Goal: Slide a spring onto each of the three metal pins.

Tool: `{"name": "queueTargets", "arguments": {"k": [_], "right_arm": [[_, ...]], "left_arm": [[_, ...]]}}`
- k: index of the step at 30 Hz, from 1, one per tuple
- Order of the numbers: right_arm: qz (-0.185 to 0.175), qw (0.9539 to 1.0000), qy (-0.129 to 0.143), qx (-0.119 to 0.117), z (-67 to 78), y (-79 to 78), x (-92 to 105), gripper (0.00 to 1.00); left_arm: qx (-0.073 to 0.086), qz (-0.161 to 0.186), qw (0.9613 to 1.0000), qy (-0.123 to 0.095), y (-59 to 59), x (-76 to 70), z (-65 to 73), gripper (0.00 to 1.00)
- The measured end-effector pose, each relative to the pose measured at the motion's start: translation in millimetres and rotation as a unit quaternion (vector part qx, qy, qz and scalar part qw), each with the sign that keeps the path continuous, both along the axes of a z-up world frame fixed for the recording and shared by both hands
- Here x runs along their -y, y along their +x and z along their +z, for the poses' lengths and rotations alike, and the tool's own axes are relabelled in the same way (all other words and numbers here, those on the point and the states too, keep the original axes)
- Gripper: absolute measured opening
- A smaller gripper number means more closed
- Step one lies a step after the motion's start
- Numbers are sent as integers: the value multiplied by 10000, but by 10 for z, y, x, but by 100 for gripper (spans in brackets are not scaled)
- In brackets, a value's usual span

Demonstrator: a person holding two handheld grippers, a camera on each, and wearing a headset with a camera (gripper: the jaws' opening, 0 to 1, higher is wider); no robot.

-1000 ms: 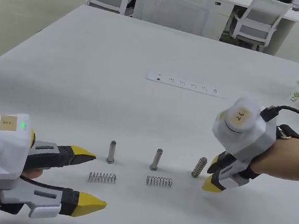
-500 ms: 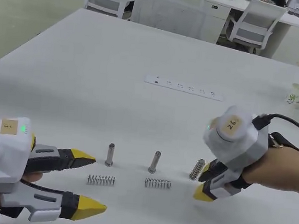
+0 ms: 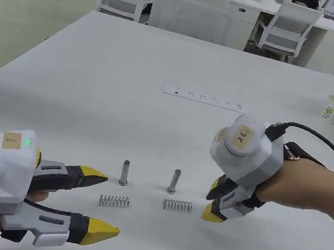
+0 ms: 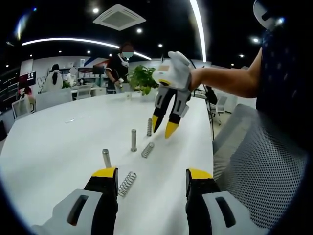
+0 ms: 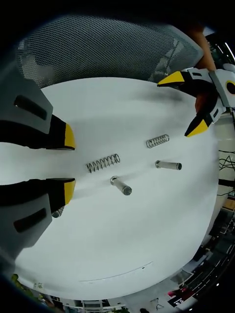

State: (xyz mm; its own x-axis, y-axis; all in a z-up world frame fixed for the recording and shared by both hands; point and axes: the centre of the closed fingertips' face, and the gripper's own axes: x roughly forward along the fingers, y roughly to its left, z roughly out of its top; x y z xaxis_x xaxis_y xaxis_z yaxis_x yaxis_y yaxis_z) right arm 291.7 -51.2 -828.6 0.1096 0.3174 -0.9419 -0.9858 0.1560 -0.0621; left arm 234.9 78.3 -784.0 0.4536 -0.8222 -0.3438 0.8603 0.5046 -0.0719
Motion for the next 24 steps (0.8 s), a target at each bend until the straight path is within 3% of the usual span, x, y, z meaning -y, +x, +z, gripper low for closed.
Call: {"name": "queueTargets", "arguments": {"k": [13,24], "right_arm": [[266,9996,16,-21,-92,49,-175,17],[436,9990,-102,-40,-235,63,-208,15]], "left_arm": [[-19,-8,10000,28,-12,17,-15,50],[-48,-42,10000,54,-23,36,-42,49]]}}
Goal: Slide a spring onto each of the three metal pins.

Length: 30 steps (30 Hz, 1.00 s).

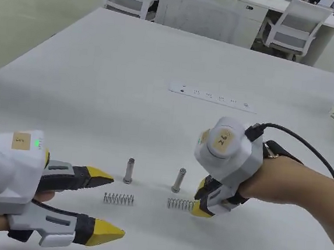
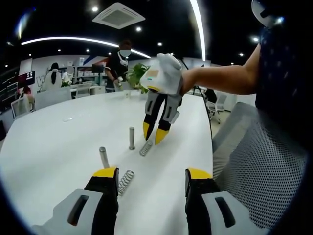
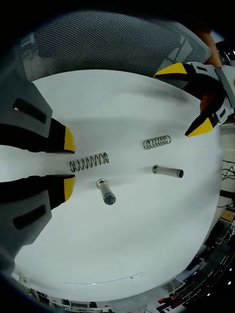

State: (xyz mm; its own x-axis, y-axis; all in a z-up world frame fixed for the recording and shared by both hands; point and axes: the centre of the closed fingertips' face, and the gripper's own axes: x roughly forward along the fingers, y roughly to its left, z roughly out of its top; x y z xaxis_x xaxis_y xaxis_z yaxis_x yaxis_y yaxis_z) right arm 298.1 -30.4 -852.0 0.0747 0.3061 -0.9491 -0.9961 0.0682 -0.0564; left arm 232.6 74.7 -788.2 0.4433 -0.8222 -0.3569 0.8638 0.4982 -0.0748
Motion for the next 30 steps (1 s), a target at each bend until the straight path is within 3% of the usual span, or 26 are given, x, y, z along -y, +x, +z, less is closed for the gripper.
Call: {"name": "queueTargets", "arguments": {"k": [30], "right_arm": [[283,9995,-118,-5,-92,8,-50,9]], "left_arm": [[-23,-90,10000,33,6,23,-3,48]]}}
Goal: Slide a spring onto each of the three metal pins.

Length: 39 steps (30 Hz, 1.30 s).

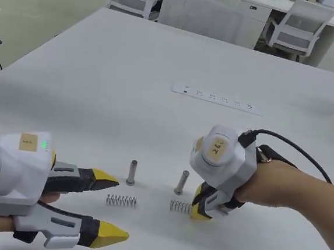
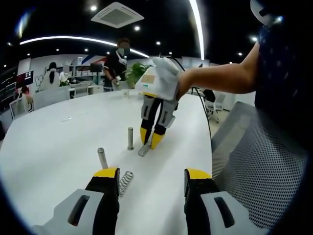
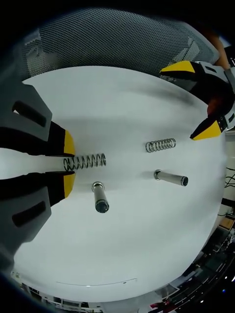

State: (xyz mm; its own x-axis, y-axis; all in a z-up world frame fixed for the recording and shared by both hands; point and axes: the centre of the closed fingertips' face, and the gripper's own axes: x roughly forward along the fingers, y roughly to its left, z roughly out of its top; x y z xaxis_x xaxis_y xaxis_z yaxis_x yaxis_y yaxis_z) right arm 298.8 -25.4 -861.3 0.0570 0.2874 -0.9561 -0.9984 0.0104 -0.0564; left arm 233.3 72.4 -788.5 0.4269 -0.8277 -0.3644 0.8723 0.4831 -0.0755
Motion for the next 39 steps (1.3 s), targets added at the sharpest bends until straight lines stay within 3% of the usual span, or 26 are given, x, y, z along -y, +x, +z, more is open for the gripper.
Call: {"name": "queueTargets", "arguments": {"k": [10,26,39], "right_arm": [[-74,9999,65,-19,58,-84,-5,8],[141,9992,367,12,517,-345,-161,8],[496,9980,387,-5,702,-504,-330,8]], "left_arm": [[3,-91,9999,54,-13,23,-8,47],[134,-390,9990,165,8,138,81,44],[282,-709,9967,283,12,256,187,38]]}}
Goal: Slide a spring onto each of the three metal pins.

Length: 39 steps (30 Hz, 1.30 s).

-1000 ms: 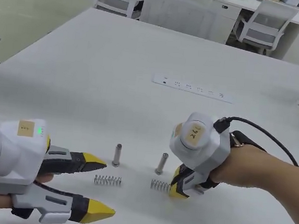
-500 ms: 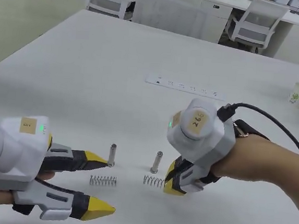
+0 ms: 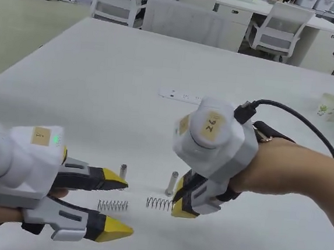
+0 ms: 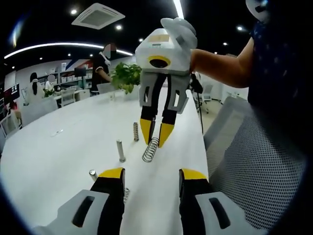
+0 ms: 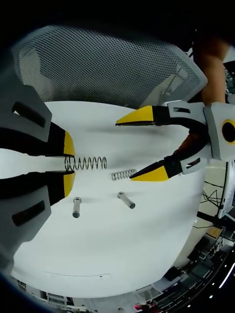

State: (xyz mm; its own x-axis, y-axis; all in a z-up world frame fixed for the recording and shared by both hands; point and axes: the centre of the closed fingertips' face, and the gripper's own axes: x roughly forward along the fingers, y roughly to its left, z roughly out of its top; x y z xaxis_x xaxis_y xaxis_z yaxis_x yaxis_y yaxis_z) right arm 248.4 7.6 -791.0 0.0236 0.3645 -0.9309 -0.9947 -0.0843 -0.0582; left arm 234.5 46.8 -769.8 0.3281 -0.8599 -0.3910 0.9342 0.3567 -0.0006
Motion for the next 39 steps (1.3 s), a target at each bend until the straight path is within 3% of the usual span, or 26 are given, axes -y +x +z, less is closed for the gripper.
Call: {"name": "queueTargets", "arguments": {"k": [17,39], "right_arm": [[298,9995,-29,58,127,-120,-121,8],[395,9992,-42,65,166,-179,-128,8]], "left_arm": [[187,-428,9988,122,-29,184,89,28],[376,-534,9978,52,-24,224,99,3]]}}
